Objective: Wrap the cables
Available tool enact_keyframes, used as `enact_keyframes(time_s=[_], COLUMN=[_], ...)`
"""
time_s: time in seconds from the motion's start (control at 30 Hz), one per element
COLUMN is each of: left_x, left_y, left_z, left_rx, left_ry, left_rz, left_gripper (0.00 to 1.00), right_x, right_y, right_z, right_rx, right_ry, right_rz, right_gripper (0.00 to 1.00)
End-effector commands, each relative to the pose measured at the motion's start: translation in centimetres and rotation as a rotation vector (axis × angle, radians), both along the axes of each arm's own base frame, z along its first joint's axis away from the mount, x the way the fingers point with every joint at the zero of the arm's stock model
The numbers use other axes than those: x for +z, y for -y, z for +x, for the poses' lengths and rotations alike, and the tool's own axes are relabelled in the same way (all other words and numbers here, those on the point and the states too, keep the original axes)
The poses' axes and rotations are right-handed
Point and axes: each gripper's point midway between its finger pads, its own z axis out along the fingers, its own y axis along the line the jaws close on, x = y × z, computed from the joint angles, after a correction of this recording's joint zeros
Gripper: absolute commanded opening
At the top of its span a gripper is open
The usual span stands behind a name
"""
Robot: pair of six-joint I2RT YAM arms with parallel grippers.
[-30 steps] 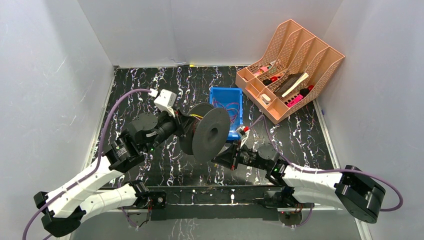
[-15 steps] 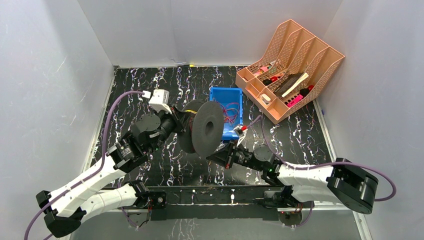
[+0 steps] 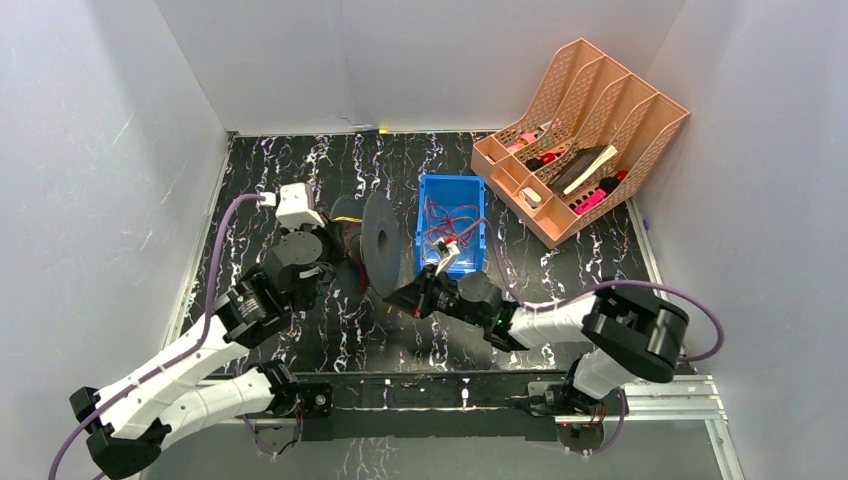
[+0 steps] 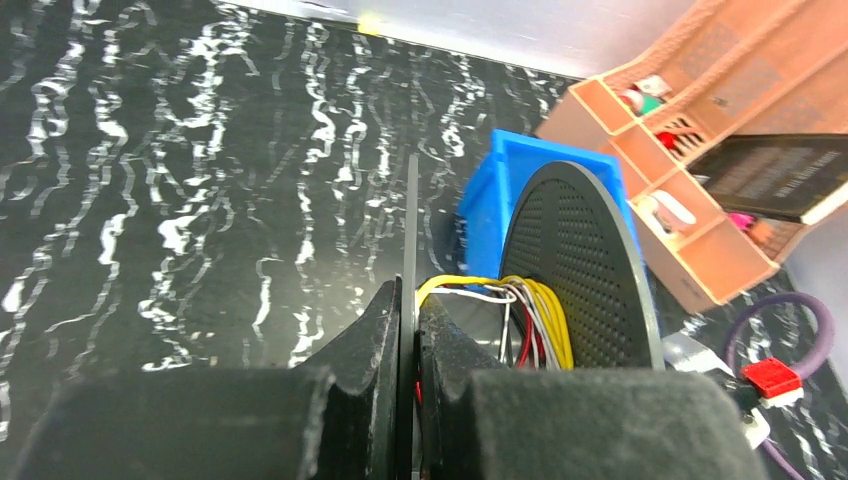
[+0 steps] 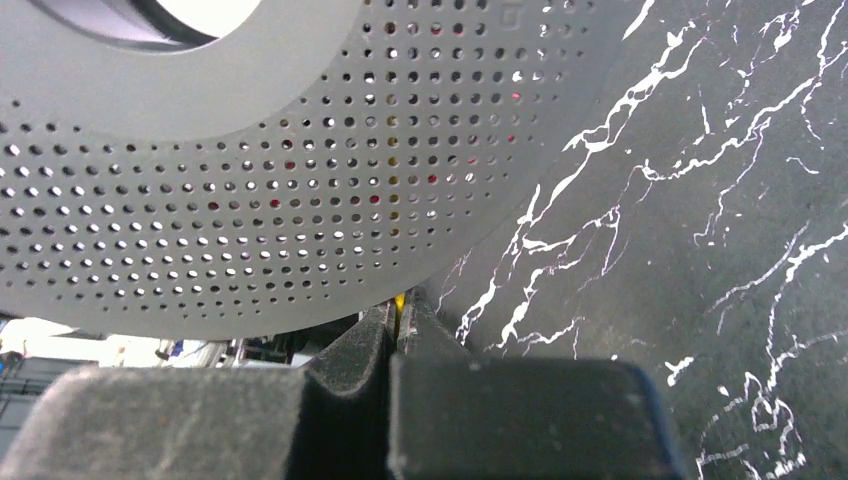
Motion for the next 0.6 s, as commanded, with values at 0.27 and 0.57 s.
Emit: enact_keyframes(time_s=[0.27, 0.57], left_x=[-3.7, -6.8], left_y=[-4.0, -3.9], left_z=[0.8, 2.0], left_rx=[0.21, 0.264], left_ry=[-0.012, -0.049], left_rz=[0.211, 0.364], left_gripper=[0.0, 0.0], right_x=[8.2, 5.6], right_y=[-7.1, -7.6], right_z=[4.7, 4.6], right_rx=[-0.083, -0.071], right_ry=[-0.084, -0.159], right_rz=[0.342, 0.336], right_gripper=[0.09, 0.27])
